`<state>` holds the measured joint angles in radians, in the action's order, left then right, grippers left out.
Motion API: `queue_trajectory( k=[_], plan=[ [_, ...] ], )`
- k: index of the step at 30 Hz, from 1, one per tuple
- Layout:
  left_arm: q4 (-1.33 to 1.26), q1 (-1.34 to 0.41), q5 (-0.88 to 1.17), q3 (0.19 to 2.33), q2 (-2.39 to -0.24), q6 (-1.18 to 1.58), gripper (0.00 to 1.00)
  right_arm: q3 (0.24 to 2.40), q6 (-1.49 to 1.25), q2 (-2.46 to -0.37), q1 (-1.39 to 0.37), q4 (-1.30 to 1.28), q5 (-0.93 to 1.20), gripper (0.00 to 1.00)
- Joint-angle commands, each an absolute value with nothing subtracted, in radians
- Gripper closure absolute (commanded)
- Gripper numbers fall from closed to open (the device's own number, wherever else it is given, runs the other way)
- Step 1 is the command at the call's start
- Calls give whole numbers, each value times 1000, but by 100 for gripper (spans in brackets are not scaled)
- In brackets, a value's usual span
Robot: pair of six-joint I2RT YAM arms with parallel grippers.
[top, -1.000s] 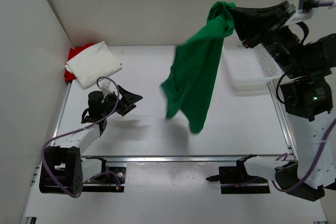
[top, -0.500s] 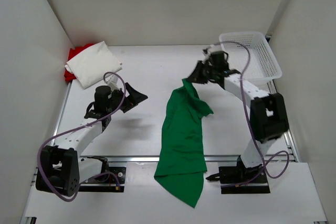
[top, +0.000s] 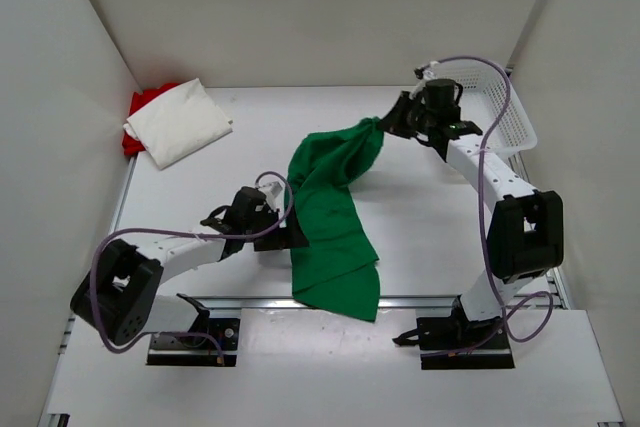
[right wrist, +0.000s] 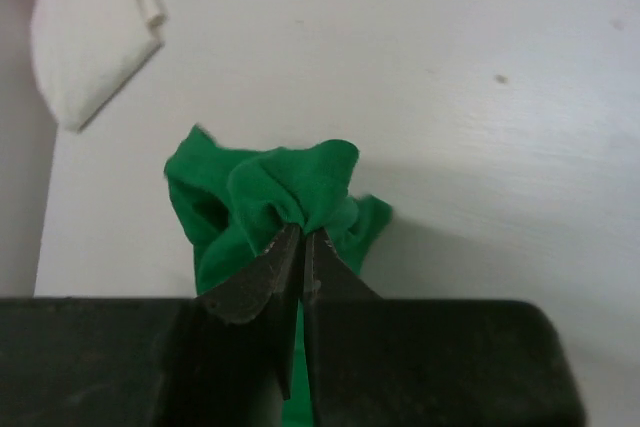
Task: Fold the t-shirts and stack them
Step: Move the tshirt to the center of the board, then flatten out the tshirt
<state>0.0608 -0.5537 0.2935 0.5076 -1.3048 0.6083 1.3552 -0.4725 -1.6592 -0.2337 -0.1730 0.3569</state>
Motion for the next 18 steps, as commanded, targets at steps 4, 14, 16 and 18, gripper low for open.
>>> queue_trajectory(
  k=[4, 14, 16, 18],
  plan=[
    [52, -664, 259, 577, -1436, 584, 2, 1210, -512, -1565, -173, -93, 397, 100],
    [165, -534, 230, 829, -1422, 562, 100, 1206, -495, -1464, -160, -89, 434, 100],
    [239, -458, 241, 949, -1372, 540, 100, 1227, -500, -1427, -152, -101, 457, 100],
    [296, -378, 310, 1093, -1339, 516, 100, 1241, -499, -1353, -143, -126, 465, 100]
  ],
)
